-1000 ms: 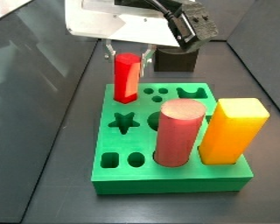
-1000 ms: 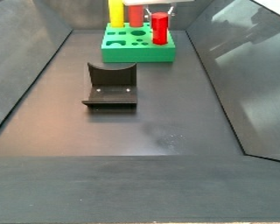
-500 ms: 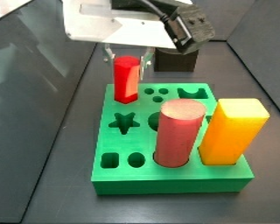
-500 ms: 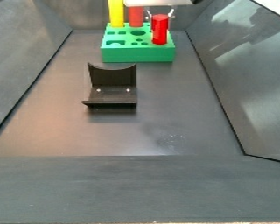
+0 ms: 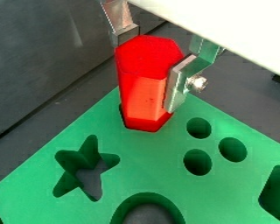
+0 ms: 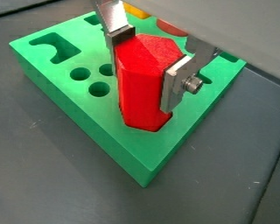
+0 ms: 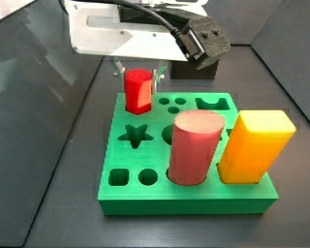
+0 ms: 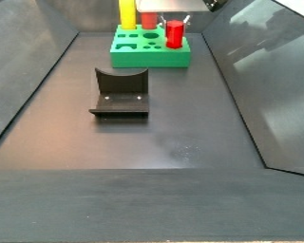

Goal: Pick up the hexagon object. Move up. Move to above the board. Insert the hexagon object.
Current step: Insert the hexagon object.

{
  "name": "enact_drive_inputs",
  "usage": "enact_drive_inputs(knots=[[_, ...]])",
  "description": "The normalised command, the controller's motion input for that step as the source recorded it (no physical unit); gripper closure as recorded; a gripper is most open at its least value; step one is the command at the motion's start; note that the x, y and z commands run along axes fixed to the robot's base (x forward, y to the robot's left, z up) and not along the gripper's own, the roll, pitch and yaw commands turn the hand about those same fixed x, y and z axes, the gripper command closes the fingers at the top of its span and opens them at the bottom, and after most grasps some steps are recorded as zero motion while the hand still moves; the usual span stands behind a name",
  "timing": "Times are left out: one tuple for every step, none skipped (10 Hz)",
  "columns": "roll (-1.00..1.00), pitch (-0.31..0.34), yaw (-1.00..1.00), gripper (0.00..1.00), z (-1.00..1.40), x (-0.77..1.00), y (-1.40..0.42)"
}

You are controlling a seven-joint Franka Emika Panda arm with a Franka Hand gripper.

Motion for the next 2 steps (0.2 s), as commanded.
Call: enact_drive_inputs(knots=[[0.00, 0.006, 0.00, 1.00, 0.00, 0.00, 0.00], [0.00, 0.000, 0.00, 1.00, 0.00, 0.00, 0.00]])
